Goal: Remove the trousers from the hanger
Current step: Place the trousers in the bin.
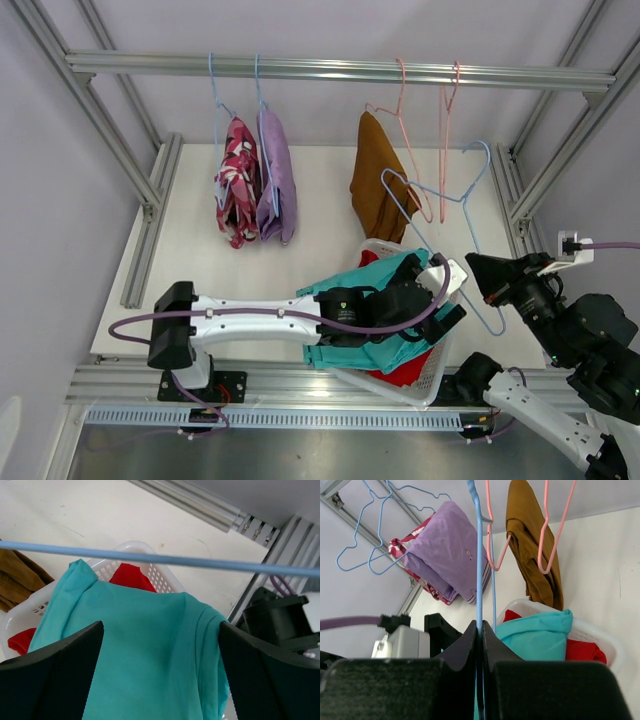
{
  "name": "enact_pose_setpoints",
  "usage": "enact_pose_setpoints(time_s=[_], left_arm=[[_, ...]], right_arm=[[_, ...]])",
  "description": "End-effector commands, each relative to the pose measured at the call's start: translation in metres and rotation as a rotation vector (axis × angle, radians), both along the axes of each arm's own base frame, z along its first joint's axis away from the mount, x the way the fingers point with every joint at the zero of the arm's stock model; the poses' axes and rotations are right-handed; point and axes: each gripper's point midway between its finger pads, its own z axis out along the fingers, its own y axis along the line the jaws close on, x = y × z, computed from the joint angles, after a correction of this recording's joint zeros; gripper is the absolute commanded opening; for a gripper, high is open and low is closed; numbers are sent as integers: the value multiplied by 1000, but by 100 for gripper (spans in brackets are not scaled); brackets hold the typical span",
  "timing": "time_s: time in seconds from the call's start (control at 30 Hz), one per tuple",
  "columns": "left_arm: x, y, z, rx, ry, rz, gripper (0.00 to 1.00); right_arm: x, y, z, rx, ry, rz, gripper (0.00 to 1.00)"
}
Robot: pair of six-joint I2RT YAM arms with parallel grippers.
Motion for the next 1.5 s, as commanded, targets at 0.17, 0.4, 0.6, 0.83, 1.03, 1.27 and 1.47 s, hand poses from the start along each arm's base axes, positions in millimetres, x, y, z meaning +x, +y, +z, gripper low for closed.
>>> enact_pose_setpoints(time_s=[0.17,0.4,0.6,0.83,1.03,1.27,1.47], left_arm=[[-16,13,73,-152,-43,-6,99],[-23,40,92,-160,-57,3,99],[-10,60,22,-62,-49,81,99],[18,78,-85,-26,164,207,99],[4,81,-199,159,348,252,99],[-8,87,-211,193,421,264,100],[3,92,-125,124,318,262,99]], right_arm=[[-1,-10,17,39,-40,-37,0],[-3,-14,22,57,-49,-40,0],[-6,-14,22,68,-44,-27,0],[-6,-15,15,46,-26,-37,0],[-3,-17,9,26,-14,-51,0],[-3,-19,11,25,-19,-57,0],[-2,-16,14,35,-25,-51,0]])
